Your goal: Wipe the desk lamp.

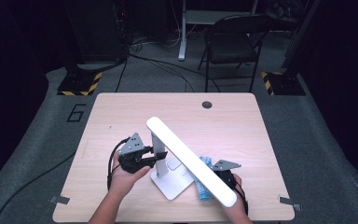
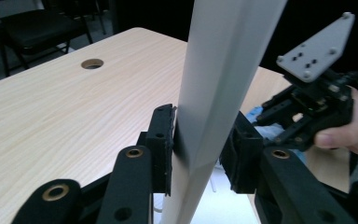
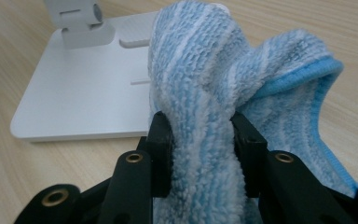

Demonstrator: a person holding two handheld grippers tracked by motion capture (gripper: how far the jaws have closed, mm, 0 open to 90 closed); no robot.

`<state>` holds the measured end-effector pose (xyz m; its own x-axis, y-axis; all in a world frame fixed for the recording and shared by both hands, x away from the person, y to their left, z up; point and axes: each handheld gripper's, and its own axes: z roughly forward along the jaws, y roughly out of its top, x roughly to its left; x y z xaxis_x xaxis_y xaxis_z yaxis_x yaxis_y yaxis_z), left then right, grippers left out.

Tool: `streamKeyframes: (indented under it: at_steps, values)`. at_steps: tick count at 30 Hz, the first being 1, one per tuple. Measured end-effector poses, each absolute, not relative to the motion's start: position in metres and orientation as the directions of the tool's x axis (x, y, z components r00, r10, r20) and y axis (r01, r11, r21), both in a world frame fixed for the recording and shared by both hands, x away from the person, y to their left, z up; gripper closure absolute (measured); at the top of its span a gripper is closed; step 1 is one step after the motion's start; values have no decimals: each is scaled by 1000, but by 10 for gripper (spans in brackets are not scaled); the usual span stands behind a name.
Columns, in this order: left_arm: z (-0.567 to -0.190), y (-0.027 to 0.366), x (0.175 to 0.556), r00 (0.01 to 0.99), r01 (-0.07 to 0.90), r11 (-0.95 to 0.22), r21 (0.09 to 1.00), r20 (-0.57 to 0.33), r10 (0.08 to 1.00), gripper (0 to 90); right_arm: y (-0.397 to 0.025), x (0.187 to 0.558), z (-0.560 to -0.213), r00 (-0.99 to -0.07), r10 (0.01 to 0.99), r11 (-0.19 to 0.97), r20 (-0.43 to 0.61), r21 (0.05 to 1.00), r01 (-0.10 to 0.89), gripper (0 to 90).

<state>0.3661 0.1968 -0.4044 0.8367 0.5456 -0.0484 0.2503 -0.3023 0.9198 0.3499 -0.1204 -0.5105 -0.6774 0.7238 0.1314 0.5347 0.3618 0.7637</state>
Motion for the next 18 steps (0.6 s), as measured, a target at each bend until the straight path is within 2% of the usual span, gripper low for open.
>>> streamKeyframes:
  at_steps: [7,11,18]
  values:
    - [-405,194,363,856,268,-308,913,-79,511,645,-123,363,-512,-651,747,342,138,760,553,649]
    - [-405,191,360,867,252,-323,912,-65,494,621,-123,371,-512,-635,760,334,141,753,567,649]
    - [-406,193,354,888,252,-316,915,-88,452,545,-121,381,-514,-611,774,293,165,762,577,649]
